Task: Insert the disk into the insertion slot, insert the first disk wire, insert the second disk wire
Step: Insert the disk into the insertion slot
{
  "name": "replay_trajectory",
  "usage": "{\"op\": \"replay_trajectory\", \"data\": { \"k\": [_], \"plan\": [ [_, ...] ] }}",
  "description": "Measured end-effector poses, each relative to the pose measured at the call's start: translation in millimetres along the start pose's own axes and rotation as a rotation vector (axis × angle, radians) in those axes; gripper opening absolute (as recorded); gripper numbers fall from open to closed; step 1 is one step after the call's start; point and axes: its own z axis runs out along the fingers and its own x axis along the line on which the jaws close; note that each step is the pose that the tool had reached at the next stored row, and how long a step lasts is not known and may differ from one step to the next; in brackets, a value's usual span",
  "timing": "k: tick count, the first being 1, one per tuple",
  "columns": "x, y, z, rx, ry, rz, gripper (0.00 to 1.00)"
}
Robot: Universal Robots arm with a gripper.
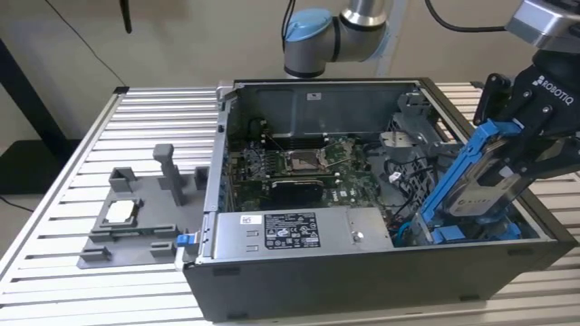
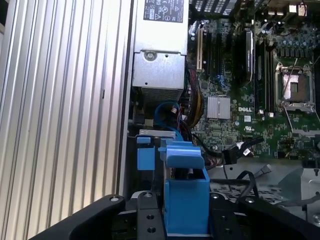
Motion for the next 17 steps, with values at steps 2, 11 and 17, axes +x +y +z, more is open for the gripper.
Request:
{"op": "replay_trajectory", "data": {
  "k": [2,11,17],
  "plan": [
    [0.6,0.7,-0.5,0.0002,-0.0010,0.000,0.33],
    [-0.3,15.9,-13.0,0.0206,-0.0015,-0.001,0.33],
    [-0.4,20.7,-10.2,0.0614,0.0003,-0.002,0.33]
  ]
}}
